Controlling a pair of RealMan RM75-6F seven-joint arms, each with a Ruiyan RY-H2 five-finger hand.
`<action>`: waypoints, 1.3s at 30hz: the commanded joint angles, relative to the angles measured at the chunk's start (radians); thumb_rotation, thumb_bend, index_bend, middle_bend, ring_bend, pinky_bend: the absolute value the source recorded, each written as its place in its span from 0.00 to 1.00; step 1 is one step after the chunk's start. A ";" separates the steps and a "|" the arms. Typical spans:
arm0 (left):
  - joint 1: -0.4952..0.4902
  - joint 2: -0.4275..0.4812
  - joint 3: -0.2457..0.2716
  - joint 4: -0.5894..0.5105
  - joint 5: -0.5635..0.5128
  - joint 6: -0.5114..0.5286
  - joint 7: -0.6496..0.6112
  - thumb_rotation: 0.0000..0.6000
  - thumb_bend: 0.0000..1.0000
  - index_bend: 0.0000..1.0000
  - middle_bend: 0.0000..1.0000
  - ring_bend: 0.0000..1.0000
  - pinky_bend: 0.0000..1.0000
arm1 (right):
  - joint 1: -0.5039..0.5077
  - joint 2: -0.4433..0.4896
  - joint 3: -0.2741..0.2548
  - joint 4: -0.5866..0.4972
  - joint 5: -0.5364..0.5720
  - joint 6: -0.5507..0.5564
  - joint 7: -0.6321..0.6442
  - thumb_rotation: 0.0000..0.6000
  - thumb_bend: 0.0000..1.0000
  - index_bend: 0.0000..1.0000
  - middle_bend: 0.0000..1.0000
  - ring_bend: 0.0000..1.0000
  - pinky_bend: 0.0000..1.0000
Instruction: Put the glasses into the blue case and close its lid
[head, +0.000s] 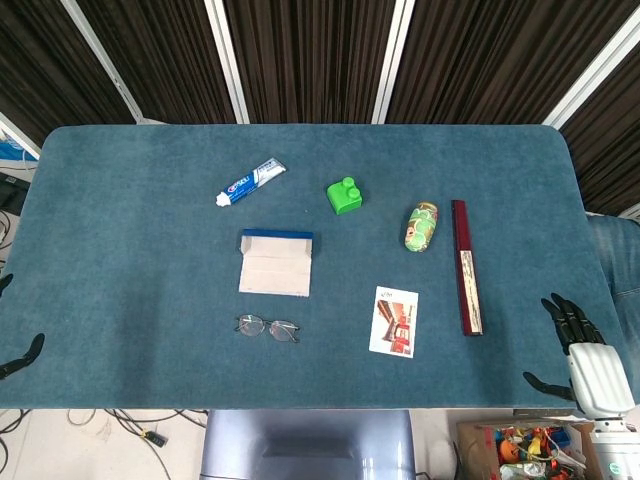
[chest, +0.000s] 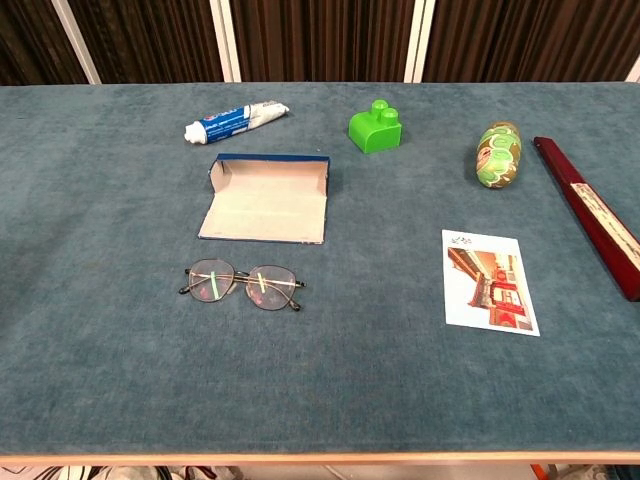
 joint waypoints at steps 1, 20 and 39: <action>-0.050 0.019 -0.001 -0.036 0.046 -0.055 0.020 1.00 0.28 0.06 0.00 0.00 0.00 | 0.001 0.002 0.001 -0.004 0.006 -0.006 0.001 1.00 0.12 0.01 0.00 0.03 0.18; -0.423 -0.113 -0.132 -0.226 -0.286 -0.457 0.516 1.00 0.26 0.22 0.01 0.00 0.03 | 0.007 0.005 -0.001 -0.008 0.011 -0.025 -0.006 1.00 0.12 0.01 0.00 0.03 0.18; -0.726 -0.500 -0.142 -0.069 -0.741 -0.476 0.800 1.00 0.35 0.41 0.05 0.00 0.03 | 0.011 0.014 0.000 -0.014 0.026 -0.041 0.007 1.00 0.12 0.01 0.00 0.03 0.18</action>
